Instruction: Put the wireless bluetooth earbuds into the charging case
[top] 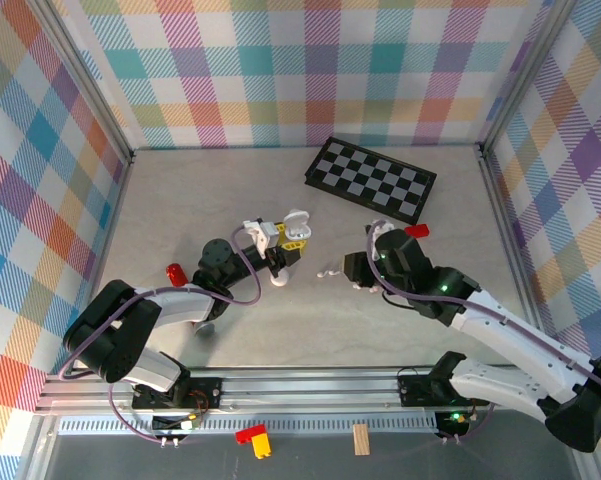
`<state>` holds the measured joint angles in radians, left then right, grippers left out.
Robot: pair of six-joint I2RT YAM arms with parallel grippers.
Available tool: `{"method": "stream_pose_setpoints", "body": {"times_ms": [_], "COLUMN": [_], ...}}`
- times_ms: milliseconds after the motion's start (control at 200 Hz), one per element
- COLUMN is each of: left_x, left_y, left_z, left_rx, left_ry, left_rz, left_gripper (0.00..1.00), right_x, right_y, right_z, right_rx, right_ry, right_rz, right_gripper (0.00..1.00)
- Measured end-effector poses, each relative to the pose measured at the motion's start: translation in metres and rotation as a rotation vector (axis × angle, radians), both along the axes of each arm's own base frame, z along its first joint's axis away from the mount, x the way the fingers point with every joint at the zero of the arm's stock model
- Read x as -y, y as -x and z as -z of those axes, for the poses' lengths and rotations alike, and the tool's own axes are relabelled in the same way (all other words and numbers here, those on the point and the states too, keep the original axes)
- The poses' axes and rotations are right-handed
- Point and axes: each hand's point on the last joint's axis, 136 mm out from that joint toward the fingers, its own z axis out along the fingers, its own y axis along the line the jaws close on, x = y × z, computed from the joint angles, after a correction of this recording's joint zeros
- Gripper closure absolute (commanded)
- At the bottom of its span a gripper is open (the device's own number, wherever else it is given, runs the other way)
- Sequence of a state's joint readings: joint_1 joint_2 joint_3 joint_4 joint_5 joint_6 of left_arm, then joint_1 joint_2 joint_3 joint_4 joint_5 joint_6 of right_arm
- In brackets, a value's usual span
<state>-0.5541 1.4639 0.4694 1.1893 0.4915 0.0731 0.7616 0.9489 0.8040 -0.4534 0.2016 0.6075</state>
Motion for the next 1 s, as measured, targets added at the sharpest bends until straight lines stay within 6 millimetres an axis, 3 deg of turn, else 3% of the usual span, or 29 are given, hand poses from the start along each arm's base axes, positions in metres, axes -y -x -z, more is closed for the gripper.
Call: {"method": "stream_pose_setpoints", "body": {"times_ms": [160, 295, 575, 1000], "left_x": [-0.002, -0.003, -0.004, -0.004], "left_y": [0.002, 0.005, 0.007, 0.007], "left_z": [0.001, -0.009, -0.014, -0.009], "left_rx": [-0.007, 0.014, 0.024, 0.009], "left_ry": [0.001, 0.014, 0.015, 0.002], "left_rz": [0.000, 0.000, 0.004, 0.003], "left_gripper": [0.64, 0.64, 0.64, 0.64], "right_x": [0.040, 0.044, 0.025, 0.019], "right_y": [-0.006, -0.004, -0.015, -0.026], "right_z": [0.075, 0.114, 0.151, 0.174], "right_rx": [-0.191, -0.322, -0.442, -0.493], "right_ry": [-0.021, -0.033, -0.085, -0.115], "right_rz": [0.207, 0.281, 0.334, 0.388], "right_gripper": [0.65, 0.65, 0.67, 0.70]}}
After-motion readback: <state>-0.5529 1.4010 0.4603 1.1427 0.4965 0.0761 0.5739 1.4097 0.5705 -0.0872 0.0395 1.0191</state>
